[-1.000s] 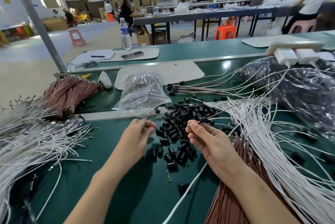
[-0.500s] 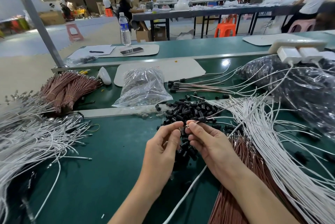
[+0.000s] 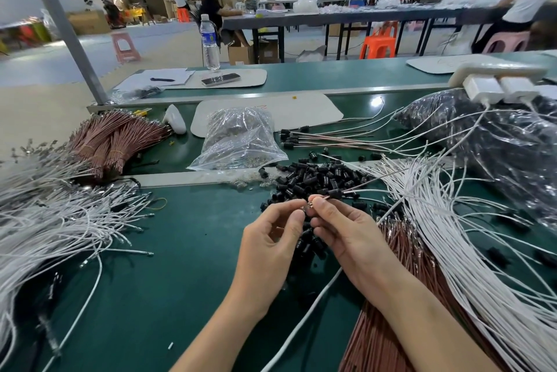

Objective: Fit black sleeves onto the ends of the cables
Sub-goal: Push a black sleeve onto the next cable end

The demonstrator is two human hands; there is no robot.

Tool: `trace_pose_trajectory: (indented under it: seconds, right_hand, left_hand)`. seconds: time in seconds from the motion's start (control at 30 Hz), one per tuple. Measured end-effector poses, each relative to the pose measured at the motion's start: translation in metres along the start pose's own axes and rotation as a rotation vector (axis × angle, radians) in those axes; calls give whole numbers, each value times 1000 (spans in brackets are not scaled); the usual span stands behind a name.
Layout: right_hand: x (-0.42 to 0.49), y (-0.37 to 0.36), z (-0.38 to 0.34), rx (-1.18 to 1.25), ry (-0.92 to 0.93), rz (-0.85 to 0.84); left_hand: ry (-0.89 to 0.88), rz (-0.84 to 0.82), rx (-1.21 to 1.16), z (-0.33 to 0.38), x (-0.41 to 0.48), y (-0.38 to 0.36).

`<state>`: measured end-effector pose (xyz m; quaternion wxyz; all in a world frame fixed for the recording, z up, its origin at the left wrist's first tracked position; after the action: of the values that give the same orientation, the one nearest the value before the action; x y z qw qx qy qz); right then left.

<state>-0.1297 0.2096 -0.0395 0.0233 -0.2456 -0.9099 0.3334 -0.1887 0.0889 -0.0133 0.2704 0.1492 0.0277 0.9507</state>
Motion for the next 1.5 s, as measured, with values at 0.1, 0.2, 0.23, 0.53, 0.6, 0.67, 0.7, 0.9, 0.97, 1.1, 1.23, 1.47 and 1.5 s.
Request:
trace_pose_trajectory:
  seconds: [0.1, 0.2, 0.23, 0.53, 0.6, 0.67, 0.7, 0.9, 0.97, 1.1, 1.23, 1.47, 1.5]
  right_hand:
    - [1, 0, 0, 9, 5, 6]
    - [0, 1, 0, 24, 9, 12]
    - [0, 1, 0, 28, 10, 13]
    - [-3, -2, 0, 39, 22, 23]
    - [-3, -2, -1, 28, 31, 31]
    - [-4, -1, -1, 23, 33, 38]
    - [-4, -2, 0, 23, 28, 37]
    - [-3, -3, 4, 15, 9, 22]
    - [-3, -6, 5, -2, 3, 4]
    - [-4, -7, 5, -14, 7, -21]
    - [-4, -7, 1, 0, 12, -31]
    - [-3, -11, 7, 25, -12, -64]
    - [-2, -10, 7, 30, -16, -65]
  left_hand:
    - [-7, -1, -3, 0, 0, -1]
    - [-31, 5, 15, 0, 1, 0]
    - [-43, 8, 24, 1, 1, 0]
    - [-78, 22, 10, 5, -1, 1]
    - [-77, 24, 3, 5, 0, 1]
    - [-73, 20, -4, 4, 0, 1]
    - [-70, 15, -11, 3, 0, 1]
    - [-46, 22, -47, -3, 1, 1]
    - [-37, 37, -38, -5, 2, 2]
    - [-75, 29, -2, -3, 3, 1]
    - [-225, 39, 231, 10, 4, 3]
    - [-379, 117, 406, 24, -2, 7]
    - [-386, 124, 410, 25, -2, 8]
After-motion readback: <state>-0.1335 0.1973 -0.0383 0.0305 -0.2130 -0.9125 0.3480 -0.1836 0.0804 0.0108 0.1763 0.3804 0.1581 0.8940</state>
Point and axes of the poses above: each hand's wrist, its own x-axis towards the middle knuckle, its own y-axis out of the back of the hand, z = x × y, the point moved 10 cm from there along x, towards the middle knuckle, and after that the axes turned 6 degrees about x, right-handed, at the moved point
